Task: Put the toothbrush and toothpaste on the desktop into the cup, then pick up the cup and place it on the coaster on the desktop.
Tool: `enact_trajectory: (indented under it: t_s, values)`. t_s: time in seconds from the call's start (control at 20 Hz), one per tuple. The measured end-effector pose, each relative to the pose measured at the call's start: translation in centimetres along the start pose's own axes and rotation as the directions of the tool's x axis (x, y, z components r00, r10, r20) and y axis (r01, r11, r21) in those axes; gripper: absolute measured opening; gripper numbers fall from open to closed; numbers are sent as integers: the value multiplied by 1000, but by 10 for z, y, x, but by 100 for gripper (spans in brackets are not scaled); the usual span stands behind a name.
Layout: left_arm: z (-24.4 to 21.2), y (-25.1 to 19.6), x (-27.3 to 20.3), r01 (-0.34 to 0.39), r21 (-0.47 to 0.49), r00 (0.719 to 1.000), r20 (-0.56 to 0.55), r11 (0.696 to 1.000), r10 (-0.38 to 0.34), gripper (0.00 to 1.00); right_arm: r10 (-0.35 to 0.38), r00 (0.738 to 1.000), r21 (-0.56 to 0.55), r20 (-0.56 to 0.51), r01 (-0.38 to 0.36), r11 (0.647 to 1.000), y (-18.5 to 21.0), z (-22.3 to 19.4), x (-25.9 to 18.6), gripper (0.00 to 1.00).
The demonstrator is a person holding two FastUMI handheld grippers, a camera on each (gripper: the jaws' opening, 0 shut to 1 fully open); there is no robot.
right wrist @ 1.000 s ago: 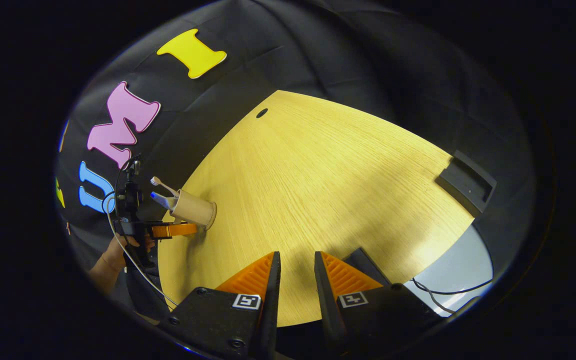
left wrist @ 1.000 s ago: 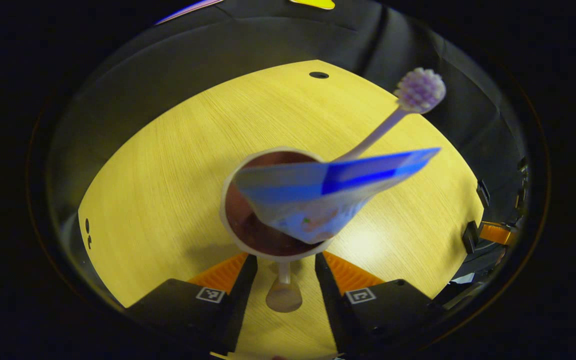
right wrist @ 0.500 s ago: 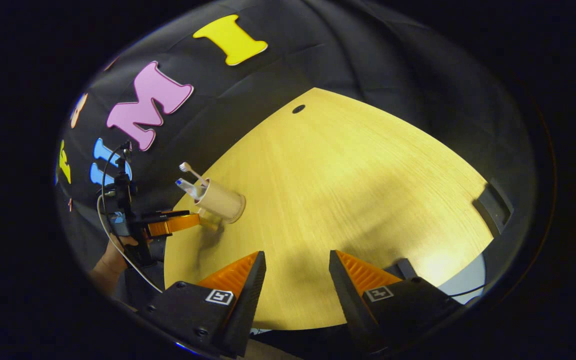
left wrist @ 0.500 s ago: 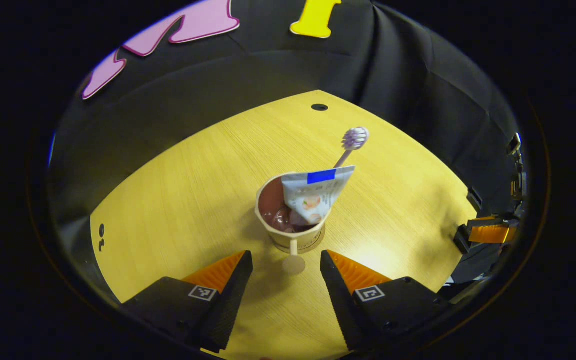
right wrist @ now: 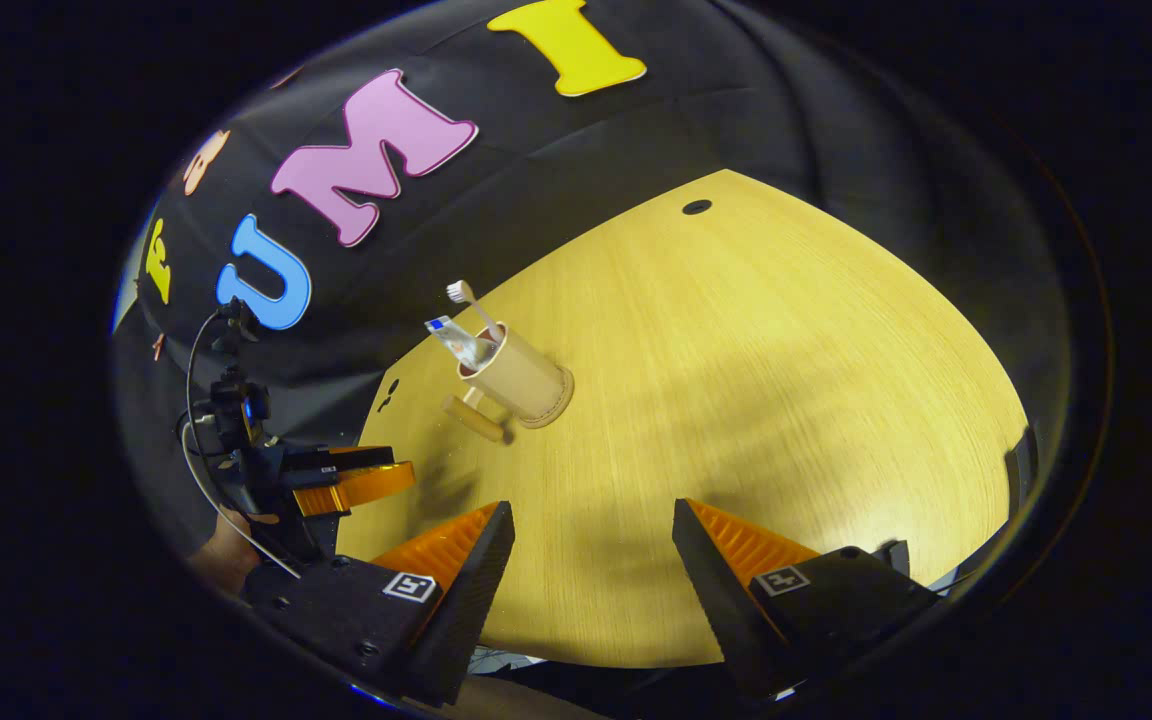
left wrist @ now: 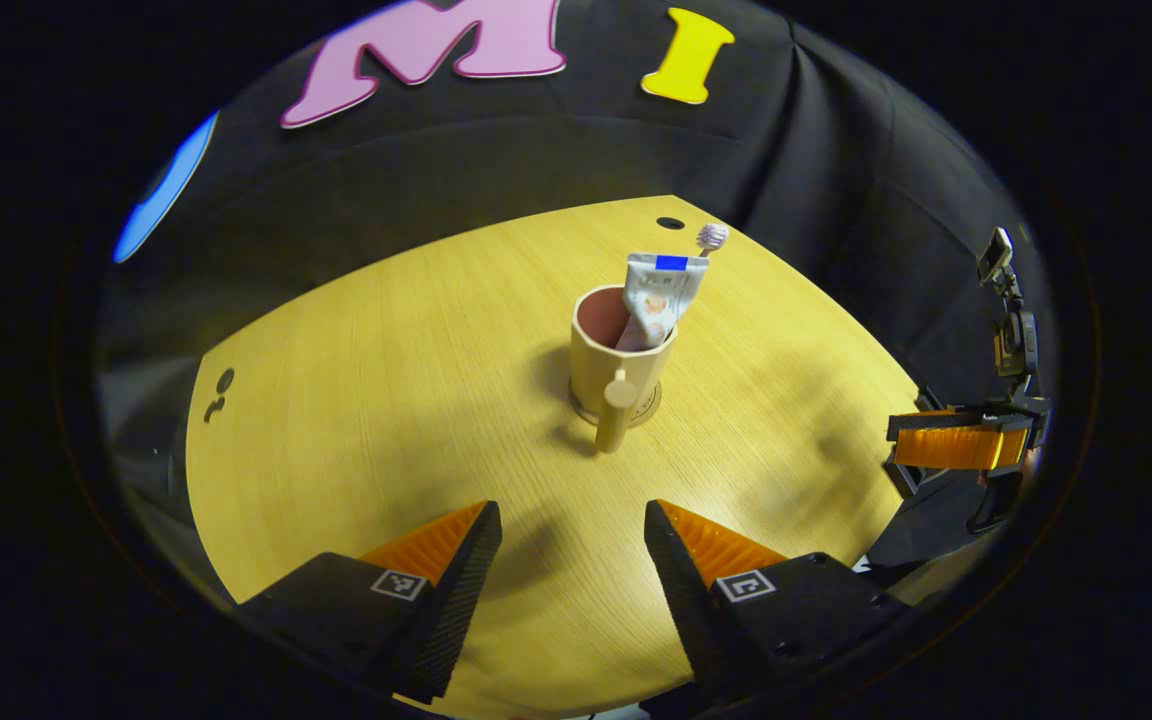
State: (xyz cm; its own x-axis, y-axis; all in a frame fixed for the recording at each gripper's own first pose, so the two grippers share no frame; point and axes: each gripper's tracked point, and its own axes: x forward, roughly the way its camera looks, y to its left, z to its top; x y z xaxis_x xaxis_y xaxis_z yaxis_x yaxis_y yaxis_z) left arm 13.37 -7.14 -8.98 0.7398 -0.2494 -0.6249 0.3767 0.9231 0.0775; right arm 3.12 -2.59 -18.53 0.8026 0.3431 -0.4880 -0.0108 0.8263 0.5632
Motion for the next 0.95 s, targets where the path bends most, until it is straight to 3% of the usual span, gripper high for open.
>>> enact_trajectory:
  t_s: [0.6, 0.95]
  values:
    - [-62, 9, -39, 53, -242, 999, 19, 969, -49, 95, 89, 993, -74, -75, -95, 993, 62, 0, 14, 98]
    - [-88, 7, -39, 41, -259, 999, -5, 965, -44, 96, 99, 991, -81, -91, -107, 991, 72, -6, 14, 98]
